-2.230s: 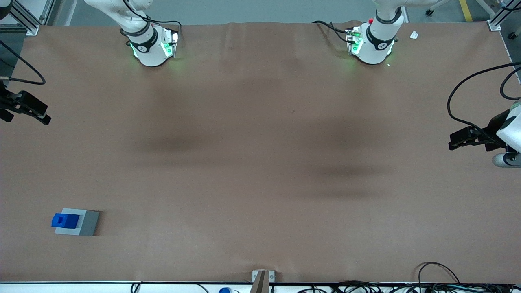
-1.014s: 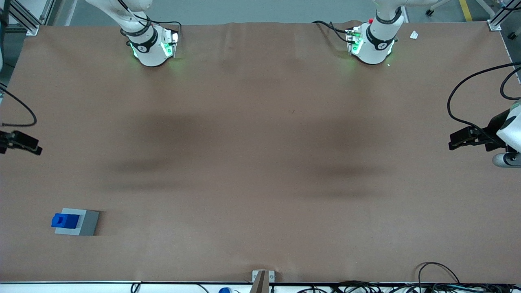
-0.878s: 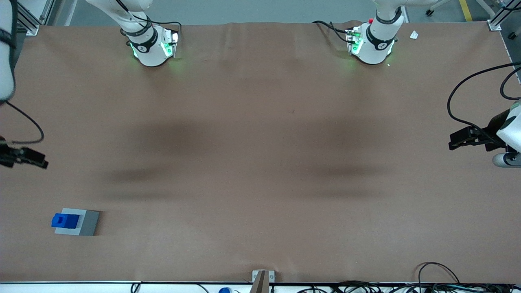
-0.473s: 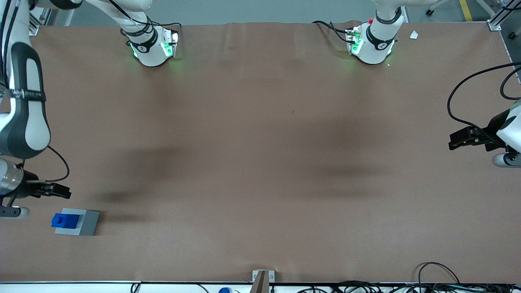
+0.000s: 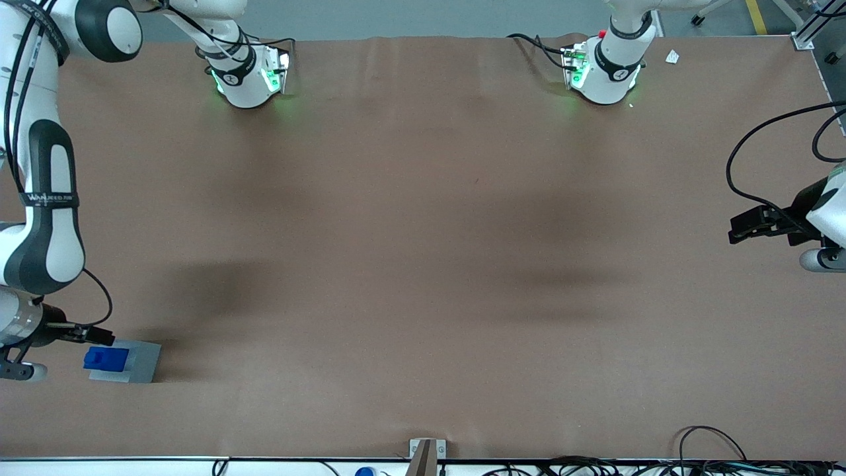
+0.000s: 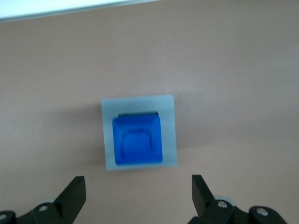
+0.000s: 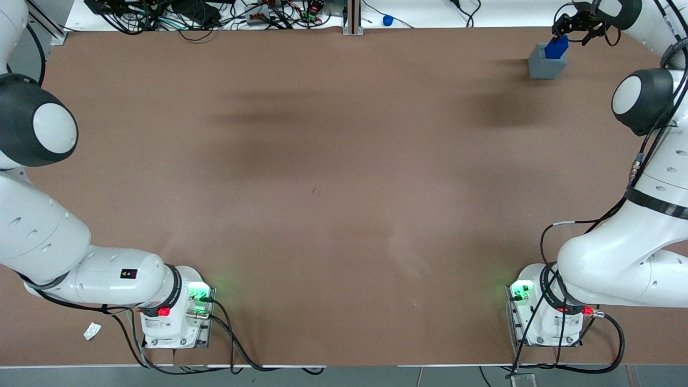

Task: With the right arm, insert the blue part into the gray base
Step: 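Reach the open right gripper down over the blue part in the gray base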

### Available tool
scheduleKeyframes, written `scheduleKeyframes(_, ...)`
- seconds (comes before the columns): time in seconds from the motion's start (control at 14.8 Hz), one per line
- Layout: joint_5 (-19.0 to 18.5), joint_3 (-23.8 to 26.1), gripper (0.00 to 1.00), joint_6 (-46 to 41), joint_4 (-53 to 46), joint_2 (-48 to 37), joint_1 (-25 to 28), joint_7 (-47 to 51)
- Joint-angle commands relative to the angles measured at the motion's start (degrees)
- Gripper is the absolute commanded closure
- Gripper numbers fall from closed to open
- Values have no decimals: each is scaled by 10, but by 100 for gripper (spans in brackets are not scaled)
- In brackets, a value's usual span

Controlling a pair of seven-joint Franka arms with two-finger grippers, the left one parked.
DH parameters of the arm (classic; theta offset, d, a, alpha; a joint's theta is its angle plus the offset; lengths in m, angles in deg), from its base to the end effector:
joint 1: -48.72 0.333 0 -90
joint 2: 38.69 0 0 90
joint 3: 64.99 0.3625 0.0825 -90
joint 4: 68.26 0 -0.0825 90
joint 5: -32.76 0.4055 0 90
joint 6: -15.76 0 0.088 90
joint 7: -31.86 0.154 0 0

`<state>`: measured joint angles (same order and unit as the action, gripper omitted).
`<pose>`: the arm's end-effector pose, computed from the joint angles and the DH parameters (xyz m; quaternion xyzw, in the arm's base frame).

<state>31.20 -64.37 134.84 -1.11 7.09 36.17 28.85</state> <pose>0.8080 -0.1758 0.3010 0.9958 -0.0735 0.0521 0.0154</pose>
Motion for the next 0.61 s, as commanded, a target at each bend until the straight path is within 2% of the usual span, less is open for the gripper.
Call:
scheduleKeyframes(0.0, -2, 7, 0, 19, -28, 27, 1, 18)
scheduleKeyframes(0.54, -2, 7, 2, 57, -28, 42, 2, 16)
